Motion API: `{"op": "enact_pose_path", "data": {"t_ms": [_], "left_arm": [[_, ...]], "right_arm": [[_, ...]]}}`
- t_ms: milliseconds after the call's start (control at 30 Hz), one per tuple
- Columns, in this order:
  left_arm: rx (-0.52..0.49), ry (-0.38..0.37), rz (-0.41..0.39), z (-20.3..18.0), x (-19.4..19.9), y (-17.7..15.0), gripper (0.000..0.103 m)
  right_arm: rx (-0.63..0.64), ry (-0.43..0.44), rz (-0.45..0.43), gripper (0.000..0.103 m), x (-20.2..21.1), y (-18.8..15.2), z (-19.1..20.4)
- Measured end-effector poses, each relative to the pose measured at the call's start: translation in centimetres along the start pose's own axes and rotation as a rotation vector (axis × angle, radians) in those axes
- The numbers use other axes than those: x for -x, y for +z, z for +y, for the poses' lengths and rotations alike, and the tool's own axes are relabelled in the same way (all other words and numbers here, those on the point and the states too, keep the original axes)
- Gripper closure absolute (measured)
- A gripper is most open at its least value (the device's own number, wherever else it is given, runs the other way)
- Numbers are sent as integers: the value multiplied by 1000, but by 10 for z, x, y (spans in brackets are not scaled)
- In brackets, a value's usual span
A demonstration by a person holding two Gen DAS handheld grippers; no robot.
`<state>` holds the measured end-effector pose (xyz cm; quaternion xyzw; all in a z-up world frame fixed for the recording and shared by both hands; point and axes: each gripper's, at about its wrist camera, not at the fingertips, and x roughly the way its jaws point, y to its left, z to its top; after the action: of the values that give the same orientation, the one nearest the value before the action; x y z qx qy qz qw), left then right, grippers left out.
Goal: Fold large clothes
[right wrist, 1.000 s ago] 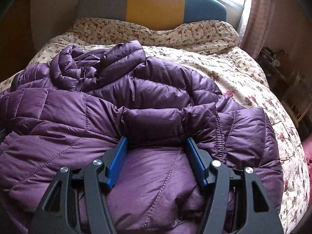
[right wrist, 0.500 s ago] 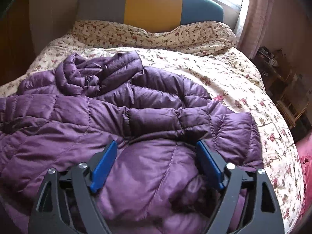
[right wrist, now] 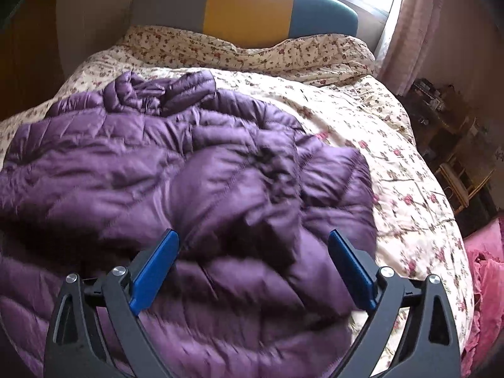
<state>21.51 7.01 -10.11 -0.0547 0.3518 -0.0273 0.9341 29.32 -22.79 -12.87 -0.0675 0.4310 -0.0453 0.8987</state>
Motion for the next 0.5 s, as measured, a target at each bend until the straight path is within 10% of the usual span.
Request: {"op": "enact_pose_path", "data": {"t_ms": [500], "left_arm": [[-21, 23, -40, 12, 53, -37, 28]], "right_arm": [[4, -33, 82, 7, 18, -64, -39]]}}
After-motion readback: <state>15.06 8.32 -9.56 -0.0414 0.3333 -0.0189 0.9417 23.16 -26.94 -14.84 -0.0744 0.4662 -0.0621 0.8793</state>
